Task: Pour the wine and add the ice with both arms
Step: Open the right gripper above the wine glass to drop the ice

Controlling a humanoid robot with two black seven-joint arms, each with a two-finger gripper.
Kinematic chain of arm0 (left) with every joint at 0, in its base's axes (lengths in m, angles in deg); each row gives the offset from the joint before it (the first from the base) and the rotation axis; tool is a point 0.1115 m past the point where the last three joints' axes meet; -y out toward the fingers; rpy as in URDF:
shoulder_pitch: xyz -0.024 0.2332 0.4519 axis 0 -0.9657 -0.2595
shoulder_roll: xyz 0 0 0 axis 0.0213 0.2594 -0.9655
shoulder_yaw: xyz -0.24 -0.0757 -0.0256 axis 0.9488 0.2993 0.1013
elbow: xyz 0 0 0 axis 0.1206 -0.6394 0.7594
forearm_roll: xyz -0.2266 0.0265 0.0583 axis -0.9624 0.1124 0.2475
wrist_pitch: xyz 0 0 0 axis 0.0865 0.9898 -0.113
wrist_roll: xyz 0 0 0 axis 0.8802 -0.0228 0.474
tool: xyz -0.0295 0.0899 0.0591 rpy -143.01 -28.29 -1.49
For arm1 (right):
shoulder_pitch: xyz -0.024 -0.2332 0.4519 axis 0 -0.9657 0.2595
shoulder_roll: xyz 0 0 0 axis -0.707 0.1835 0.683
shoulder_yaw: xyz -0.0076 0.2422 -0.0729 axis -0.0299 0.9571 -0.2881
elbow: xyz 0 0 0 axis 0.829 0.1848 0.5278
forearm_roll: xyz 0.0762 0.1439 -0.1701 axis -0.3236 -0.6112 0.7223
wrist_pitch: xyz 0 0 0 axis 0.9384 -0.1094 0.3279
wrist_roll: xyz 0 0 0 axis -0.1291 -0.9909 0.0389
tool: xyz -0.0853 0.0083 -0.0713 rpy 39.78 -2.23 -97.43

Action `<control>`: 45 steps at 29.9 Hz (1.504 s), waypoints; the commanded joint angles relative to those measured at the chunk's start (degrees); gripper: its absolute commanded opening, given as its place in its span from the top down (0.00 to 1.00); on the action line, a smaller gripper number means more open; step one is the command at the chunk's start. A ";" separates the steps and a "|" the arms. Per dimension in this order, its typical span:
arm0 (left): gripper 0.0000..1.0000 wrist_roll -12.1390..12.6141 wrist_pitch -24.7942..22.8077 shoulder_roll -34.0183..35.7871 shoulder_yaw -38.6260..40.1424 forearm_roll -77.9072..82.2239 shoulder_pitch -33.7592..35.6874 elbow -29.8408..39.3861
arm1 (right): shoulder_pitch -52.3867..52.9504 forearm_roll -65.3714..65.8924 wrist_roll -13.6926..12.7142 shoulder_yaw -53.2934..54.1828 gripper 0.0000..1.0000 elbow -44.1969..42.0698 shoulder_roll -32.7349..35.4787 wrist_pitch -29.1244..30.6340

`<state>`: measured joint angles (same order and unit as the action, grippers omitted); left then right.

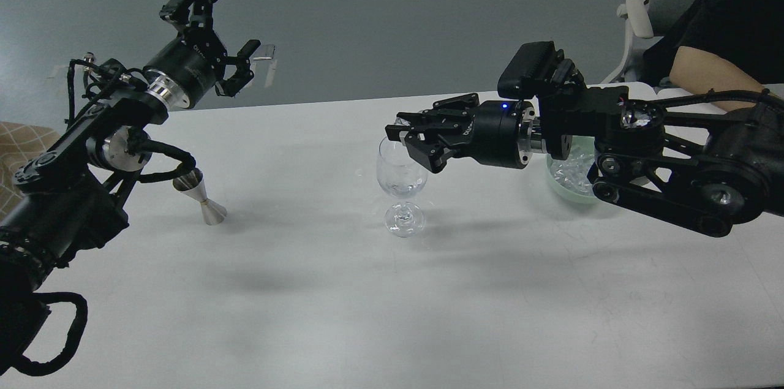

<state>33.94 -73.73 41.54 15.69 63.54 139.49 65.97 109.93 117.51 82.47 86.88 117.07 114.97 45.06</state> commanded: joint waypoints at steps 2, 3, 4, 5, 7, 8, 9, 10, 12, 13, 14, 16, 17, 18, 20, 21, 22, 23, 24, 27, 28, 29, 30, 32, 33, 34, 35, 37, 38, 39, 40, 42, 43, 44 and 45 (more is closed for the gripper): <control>0.02 0.00 0.02 0.04 -0.06 0.00 0.00 0.06 | 0.04 0.09 -0.17 -0.19 0.67 0.10 0.29 0.50; 0.02 0.00 0.02 0.04 -0.06 0.00 0.00 0.06 | 0.04 0.09 -0.17 -0.10 0.71 0.19 0.47 0.85; 0.02 0.00 0.11 0.04 -0.06 0.00 0.00 -0.02 | 0.04 0.09 -0.17 -0.10 0.76 0.28 0.56 1.12; 0.02 0.00 0.02 0.04 -0.06 0.00 0.09 -0.02 | 0.04 0.09 -0.26 -0.10 0.87 0.37 0.56 1.55; 0.02 0.00 0.11 0.04 0.03 0.00 0.09 -0.02 | 0.04 0.18 -0.26 -0.19 1.00 0.37 0.56 1.65; 0.02 0.00 0.11 0.04 0.03 0.00 0.00 -0.02 | 0.04 0.18 -0.26 -0.19 1.00 0.37 0.56 1.65; 0.02 0.00 0.11 0.04 0.03 0.00 0.00 -0.02 | 0.04 0.18 -0.35 -0.19 1.00 0.37 0.56 1.73; 0.02 0.00 0.11 0.04 0.03 0.00 0.00 0.06 | 0.04 0.18 -0.35 -0.19 1.00 0.37 0.64 1.73; 0.02 0.00 0.11 -0.05 0.03 0.00 0.00 -0.02 | 0.04 0.18 -0.26 -0.19 1.00 0.37 0.64 1.65; 0.02 0.00 0.11 -0.05 0.03 0.00 0.00 -0.02 | 0.04 0.09 -0.35 -0.19 1.00 0.37 0.56 1.73; 0.02 0.00 0.02 -0.05 0.03 0.00 0.00 -0.02 | -0.05 0.09 -0.35 -0.19 0.99 0.37 0.56 1.65; 0.02 0.00 0.02 -0.05 0.03 0.00 0.00 0.06 | -0.05 0.09 -0.26 -0.10 0.87 0.37 0.56 1.65; 0.02 0.00 0.02 -0.05 0.03 0.00 0.00 -0.02 | -0.05 0.09 -0.26 -0.10 0.75 0.37 0.56 1.65; 0.02 0.00 0.11 -0.05 0.03 0.00 0.09 0.06 | -0.05 0.09 -0.26 -0.10 0.72 0.37 0.56 1.65; 0.02 0.00 0.02 -0.05 0.03 0.00 0.00 -0.02 | -0.05 0.00 -0.26 -0.02 0.67 0.37 0.56 1.56; 0.02 0.00 0.02 -0.05 0.03 0.00 0.00 -0.02 | -0.05 0.00 -0.17 -0.02 0.63 0.37 0.47 1.47; 0.02 0.00 0.02 -0.05 0.03 0.00 0.00 -0.02 | -0.05 0.00 -0.17 -0.02 0.63 0.37 0.47 1.47; 0.02 0.00 0.02 -0.05 0.03 0.00 0.09 -0.02 | -0.05 0.00 -0.17 -0.02 0.61 0.37 0.47 1.38; 0.02 0.00 0.02 -0.05 0.03 0.00 0.00 0.06 | -0.05 0.00 -0.17 -0.02 0.60 0.37 0.47 1.30; 0.02 0.00 0.02 -0.05 0.03 0.00 0.09 -0.02 | -0.05 -0.09 -0.08 -0.02 0.49 0.37 0.29 1.03; 0.02 0.00 0.02 -0.05 0.03 0.00 0.09 -0.02 | -0.05 -0.17 -0.17 -0.02 0.44 0.37 0.29 1.03; 0.02 0.00 0.02 -0.05 0.03 0.00 0.09 -0.02 | -0.05 -0.61 -0.17 -0.02 0.31 0.37 0.29 1.03; 0.02 0.00 0.02 -0.05 0.03 0.00 0.00 -0.02 | -0.05 -0.79 -0.17 0.07 0.27 0.45 0.29 1.03; 0.02 0.00 0.02 -0.05 0.03 0.00 0.09 0.06 | -0.05 -0.88 -0.17 0.07 0.21 0.46 0.21 1.03; 0.02 0.00 0.02 -0.05 0.03 0.00 0.09 -0.02 | -0.05 -0.88 -0.17 0.07 0.21 0.46 0.21 1.03; 0.02 0.00 0.02 -0.05 0.03 0.00 0.09 0.06 | -0.05 -0.88 -0.17 0.16 0.20 0.46 0.21 0.86; 0.02 0.00 0.02 -0.05 0.03 0.00 0.09 0.06 | -0.05 -0.88 -0.17 0.16 0.20 0.46 0.21 0.77; 0.02 0.00 0.11 -0.05 0.03 0.00 0.09 0.06 | 0.12 -1.31 -0.17 0.42 0.20 0.28 0.21 0.77; 0.02 0.00 0.02 -0.05 0.03 0.00 0.09 -0.02 | 0.13 -1.75 -0.17 0.51 0.19 0.28 0.29 0.77; 0.02 0.00 0.02 -0.05 0.03 0.00 0.09 -0.02 | 0.21 -2.97 -0.17 0.86 0.11 0.19 0.29 0.51; 0.02 0.00 0.02 -0.05 0.03 -0.09 0.09 0.06 | 0.21 -4.55 -0.17 1.73 0.05 0.19 0.47 0.42; 0.02 0.00 0.02 -0.05 0.03 -0.09 0.09 0.06 | 0.21 -6.40 -0.26 3.14 0.03 0.10 0.47 0.42; 0.02 0.00 0.02 0.04 0.03 -0.09 0.09 -0.02 | 0.04 -8.24 -0.17 4.37 0.01 0.02 0.56 0.42; 0.02 0.00 0.02 0.04 0.03 -0.09 0.09 -0.02 | 0.04 -9.22 -0.17 4.99 0.00 -0.07 0.56 0.42; 0.02 0.00 0.02 0.04 0.03 -0.09 0.09 -0.02 | 0.04 -11.14 -0.17 6.13 0.00 -0.33 0.56 0.15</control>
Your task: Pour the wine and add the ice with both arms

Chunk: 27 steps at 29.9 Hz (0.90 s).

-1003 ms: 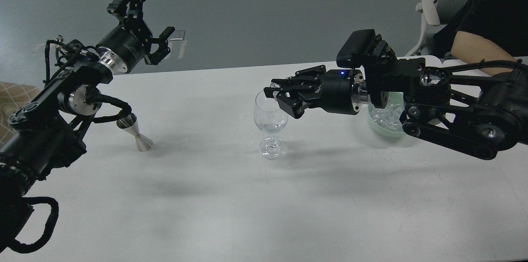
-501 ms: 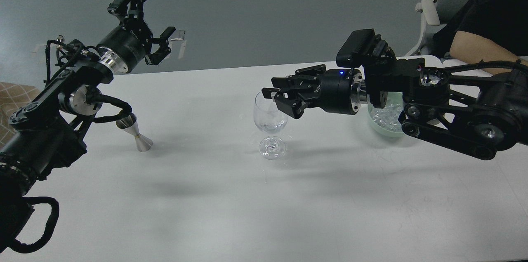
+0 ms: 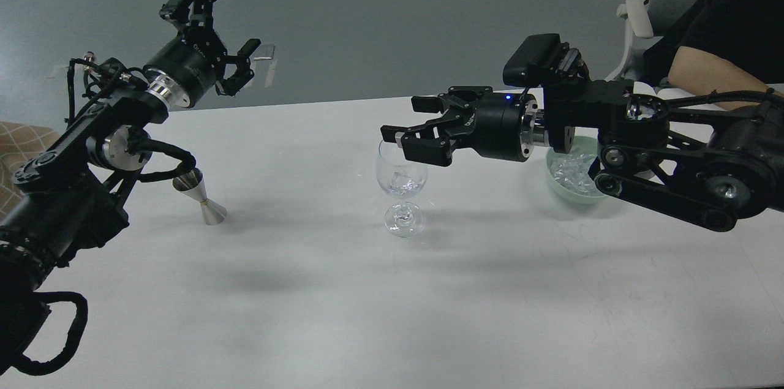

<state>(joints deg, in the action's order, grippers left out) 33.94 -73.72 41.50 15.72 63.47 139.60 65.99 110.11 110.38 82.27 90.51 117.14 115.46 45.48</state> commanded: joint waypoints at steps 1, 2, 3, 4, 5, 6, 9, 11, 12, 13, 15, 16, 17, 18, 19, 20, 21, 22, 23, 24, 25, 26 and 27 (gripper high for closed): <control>0.02 -0.08 0.09 0.17 0.09 -0.01 -0.02 -0.05 | -0.14 -6.29 0.03 3.46 0.00 -0.66 0.16 -0.70; 0.02 -0.09 0.09 0.18 0.26 -0.01 -0.02 -0.05 | -0.14 -7.27 0.03 3.99 0.00 -1.01 0.16 -1.06; 0.02 0.00 0.09 0.18 0.61 -0.01 -0.02 -0.05 | -0.14 -8.50 0.03 4.61 0.00 -1.54 0.16 -1.41; 0.02 0.09 0.00 0.09 1.48 -0.01 -0.02 -0.05 | -0.23 -10.77 -0.06 6.01 0.00 -2.93 0.16 -2.20; 0.02 0.26 0.00 0.09 1.84 -0.01 -0.02 -0.05 | -0.23 -11.75 -0.06 6.72 0.00 -3.56 0.16 -2.55; 0.02 0.35 0.00 0.09 2.19 -0.01 -0.02 -0.05 | -0.32 -13.67 0.03 8.03 0.00 -4.96 0.07 -3.25; 0.02 0.01 0.17 0.00 2.28 -0.01 -0.02 -0.05 | -0.58 -16.68 -0.06 11.37 0.00 -8.39 -0.37 -4.40; 0.02 -0.17 0.53 -0.09 2.37 -0.10 0.07 -0.13 | -0.85 -17.99 -0.06 13.65 0.00 -10.93 -0.72 -4.58; 0.02 -0.09 0.53 -0.09 2.63 -0.62 0.16 -0.14 | -0.94 -18.78 -0.06 14.80 0.00 -12.51 -0.98 -4.75; 0.02 -0.09 0.53 -0.09 2.72 -1.06 0.24 -0.14 | -1.11 -19.31 -0.06 15.42 0.00 -13.40 -0.98 -4.84; 0.02 -0.09 0.53 -0.09 3.60 -3.00 0.33 -0.31 | -1.29 -21.94 -0.15 17.61 0.00 -15.77 -1.16 -4.75; 0.02 -0.09 0.53 -0.09 3.86 -3.70 0.51 -0.48 | -1.46 -23.35 -0.15 18.06 0.00 -16.39 -1.42 -4.75; 0.02 0.35 0.35 -0.09 3.95 -4.84 0.68 -0.57 | -1.90 -26.58 -0.23 18.84 0.00 -17.53 -2.03 -4.75; 0.02 0.35 -0.08 -0.09 3.95 -5.20 0.86 -0.57 | -1.82 -29.48 -0.23 18.94 0.00 -18.76 -2.30 -4.67; 0.02 0.44 -0.09 -0.09 3.95 -5.20 0.86 -0.57 | -1.81 -30.91 -0.23 19.03 0.00 -19.29 -2.39 -4.66; 0.02 0.44 0.26 -0.09 3.95 -5.20 0.95 -0.57 | -1.81 -33.44 -0.32 19.03 0.00 -20.51 -2.39 -4.66; 0.02 0.53 0.00 -0.09 3.95 -5.20 0.95 -0.57 | -1.99 -35.56 -0.24 19.20 0.00 -21.66 -2.56 -4.66; 0.02 0.53 0.00 -0.09 3.95 -5.20 0.95 -0.57 | -1.99 -35.58 -0.23 19.20 0.00 -21.67 -2.57 -4.66; 0.02 0.62 0.52 -0.09 3.95 -5.20 0.86 -0.57 | -1.99 -37.23 -0.23 19.73 0.00 -23.23 -3.09 -4.66; 0.02 0.71 0.44 -0.09 3.95 -5.20 0.95 -0.66 | -1.99 -37.77 -0.23 20.17 0.00 -24.12 -3.61 -4.66; 0.02 0.79 0.53 -0.09 3.95 -5.20 0.86 -0.66 | -1.99 -38.65 -0.23 21.13 0.00 -26.13 -5.01 -4.66; 0.02 0.79 0.61 -0.09 3.95 -5.20 0.86 -0.84 | -1.99 -39.35 -0.23 22.53 0.00 -28.67 -6.51 -4.66; 0.02 0.79 0.61 -0.09 3.87 -5.20 0.86 -0.84 | -2.08 -39.71 -0.15 23.33 0.00 -29.83 -7.13 -4.58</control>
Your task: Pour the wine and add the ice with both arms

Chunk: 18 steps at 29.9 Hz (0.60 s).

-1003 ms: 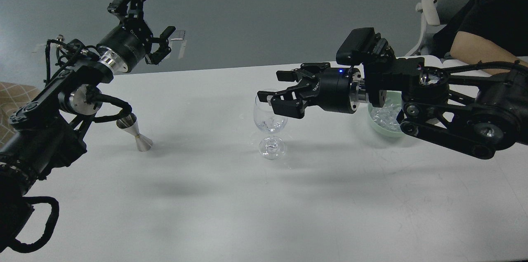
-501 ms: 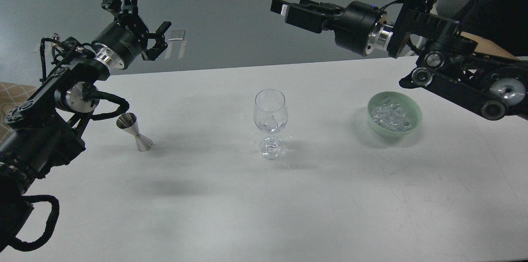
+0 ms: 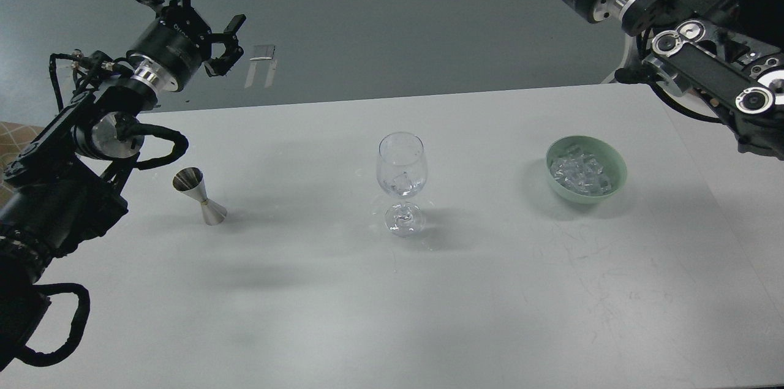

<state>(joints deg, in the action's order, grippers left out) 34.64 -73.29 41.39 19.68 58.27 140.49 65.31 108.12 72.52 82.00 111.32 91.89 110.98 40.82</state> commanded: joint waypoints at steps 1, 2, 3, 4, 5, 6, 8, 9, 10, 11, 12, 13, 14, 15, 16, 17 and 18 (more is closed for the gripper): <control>0.02 -0.08 0.27 0.10 -0.09 0.17 -0.03 -0.33 | -0.35 -2.72 0.20 4.09 0.00 -6.69 -3.61 0.52; 0.02 -0.17 0.36 0.19 -0.09 0.17 -0.03 -0.51 | -0.53 -3.34 0.20 4.98 0.00 -7.58 -4.06 0.61; 0.02 -0.17 0.45 0.28 -0.09 0.17 0.06 -0.69 | -0.62 -4.04 0.20 5.77 0.00 -8.46 -4.59 0.61; 0.02 -0.26 0.36 0.28 -0.01 0.17 0.06 -1.21 | -0.79 -5.35 0.29 7.17 0.00 -9.86 -5.90 0.70; 0.02 -0.26 0.36 0.28 -0.01 0.08 0.06 -1.48 | -0.79 -6.85 0.38 8.40 0.00 -11.44 -7.47 0.70; 0.02 0.00 0.36 0.28 -0.01 0.08 0.06 -1.57 | -0.79 -7.47 0.47 9.02 0.00 -12.15 -8.27 0.70; 0.02 -0.08 0.36 0.28 -0.01 -0.01 0.06 -1.65 | -0.79 -9.40 0.55 11.83 0.00 -13.73 -10.12 0.70; 0.02 -0.08 0.36 0.28 -0.01 -0.01 0.06 -1.65 | -0.79 -10.11 0.55 12.89 0.00 -14.09 -10.65 0.70; 0.02 -0.08 0.19 0.10 0.08 -0.01 0.06 -1.74 | -0.88 -11.51 0.55 14.99 0.00 -14.79 -11.79 0.79; 0.02 -0.08 0.01 0.02 0.17 -0.09 0.06 -1.65 | -0.88 -13.00 0.55 16.40 0.00 -15.66 -13.19 0.79; 0.02 -0.08 0.10 0.02 0.43 -0.09 0.06 -1.65 | -0.88 -13.80 0.55 16.93 0.00 -16.11 -13.73 0.79; 0.02 -0.08 0.19 -0.07 0.96 -0.18 0.06 -1.65 | -0.88 -15.11 0.55 17.64 0.00 -17.07 -14.69 0.79; 0.02 -0.17 0.01 -0.07 1.14 -0.18 0.06 -1.65 | -0.88 -15.73 0.55 18.08 0.00 -17.51 -15.05 0.79; 0.02 -0.17 -0.25 -0.16 1.22 -0.18 0.06 -1.65 | -0.88 -16.43 0.55 18.60 0.00 -17.87 -15.31 0.70; 0.02 -0.69 -0.25 -0.33 1.05 -0.09 0.06 -1.65 | -0.97 -17.66 0.64 19.92 0.01 -18.13 -15.75 0.44; 0.01 -0.87 -0.08 -0.42 0.87 -0.09 0.06 -1.57 | -0.97 -18.37 0.73 20.62 0.01 -18.13 -15.84 0.18; 0.02 -0.88 -0.16 -0.25 1.13 -0.09 0.06 -1.57 | -1.67 -19.42 0.73 22.20 0.01 -18.05 -16.19 0.00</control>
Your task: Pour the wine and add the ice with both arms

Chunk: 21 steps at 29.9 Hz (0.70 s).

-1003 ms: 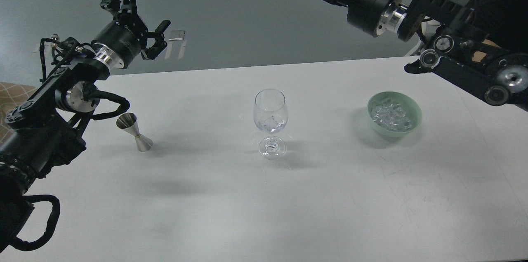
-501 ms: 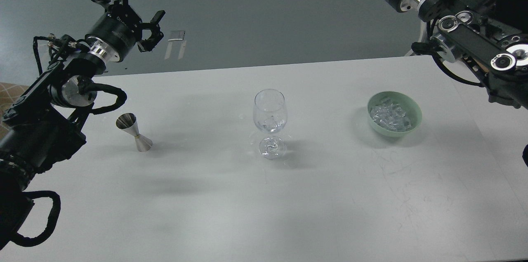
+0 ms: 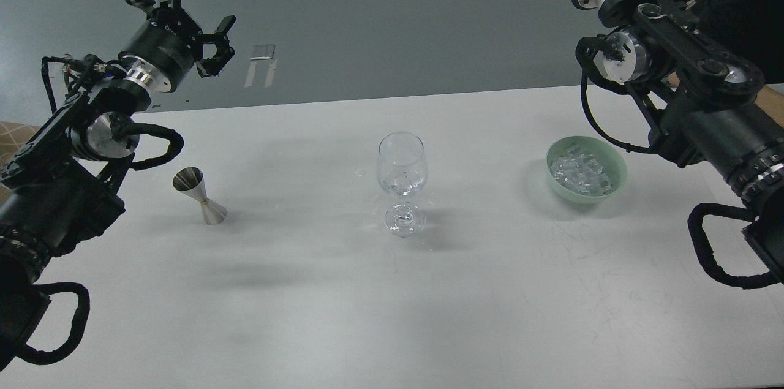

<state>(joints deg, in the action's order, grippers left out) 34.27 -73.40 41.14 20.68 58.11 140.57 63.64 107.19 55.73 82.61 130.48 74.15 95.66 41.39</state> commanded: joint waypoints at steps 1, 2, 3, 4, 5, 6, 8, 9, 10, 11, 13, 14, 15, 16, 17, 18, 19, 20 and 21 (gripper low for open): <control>0.02 -0.50 -0.23 0.09 -0.13 0.07 -0.02 0.10 | -1.70 -3.16 0.30 4.44 0.01 -0.13 -1.13 -0.66; 0.02 -0.50 -0.32 0.18 -0.13 0.07 -0.02 0.10 | -1.97 -3.26 0.39 5.15 0.01 -0.13 -1.31 -0.66; 0.02 -0.50 -0.32 0.26 -0.13 0.07 -0.02 0.10 | -2.15 -3.26 0.56 5.94 0.01 0.04 -1.49 -0.66; 0.02 -0.50 -0.40 0.44 -0.04 0.07 -0.02 0.19 | -2.50 -3.26 0.82 7.17 0.00 0.31 -1.66 -0.66; 0.02 -0.41 -0.40 0.44 0.13 0.07 -0.02 0.10 | -2.76 -3.26 0.83 7.61 0.00 0.31 -1.66 -0.49; 0.02 -0.41 -0.49 0.53 0.13 0.07 -0.02 0.10 | -3.38 -3.34 0.74 7.88 0.00 0.57 -1.66 0.39; 0.02 -0.41 -0.67 0.44 0.22 0.07 -0.02 0.10 | -3.82 -3.43 0.74 8.06 0.00 1.01 -1.66 1.09; 0.02 -0.41 -1.45 0.44 0.31 0.07 -0.02 0.10 | -4.00 -3.78 0.74 8.32 0.00 1.01 -1.49 3.62; 0.02 -0.41 -1.69 0.44 0.48 0.07 -0.10 0.01 | -4.08 -4.31 0.83 8.58 0.00 0.92 -1.40 5.30; 0.02 -0.41 -1.69 0.44 0.92 0.07 -0.11 0.01 | -4.35 -5.09 0.83 9.02 0.00 0.84 -1.31 7.06; 0.02 -0.50 -1.69 0.53 2.59 0.07 -0.11 0.01 | -5.40 -9.39 0.83 10.08 0.00 0.48 -1.05 12.50; 0.02 -0.50 -1.69 0.62 3.03 0.07 -0.11 0.01 | -5.49 -10.11 0.74 10.08 0.00 0.57 -0.79 13.48; 0.02 -0.50 -1.69 0.96 3.99 0.07 -0.19 0.01 | -5.49 -10.98 0.83 9.99 0.00 0.57 -0.35 14.97; 0.02 -0.50 -1.69 1.14 4.35 0.07 -0.28 0.01 | -5.49 -11.17 0.83 9.99 0.00 0.57 -0.26 15.51; 0.02 -0.50 -1.69 1.49 4.53 0.07 -0.37 0.01 | -5.58 -11.25 0.83 9.99 0.00 0.57 -0.35 15.95; 0.02 -0.50 -1.69 2.19 4.62 0.07 -0.54 0.01 | -5.58 -11.26 0.83 9.99 0.00 0.57 -0.35 16.91; 0.02 -0.41 -1.69 2.46 4.62 0.07 -0.55 0.01 | -5.58 -11.26 0.83 9.91 0.00 0.57 -0.43 17.44; 0.02 -0.41 -1.69 2.64 4.27 0.07 -0.63 0.10 | -5.58 -11.26 0.83 9.90 0.00 0.57 -0.61 18.49; 0.01 -0.41 -1.69 2.64 4.09 0.15 -0.72 0.10 | -5.67 -11.26 0.83 9.90 0.00 0.40 -0.70 19.54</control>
<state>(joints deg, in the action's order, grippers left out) 33.80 -75.09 43.25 25.11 58.18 140.08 63.65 101.63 44.58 83.44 140.47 74.73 95.26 58.38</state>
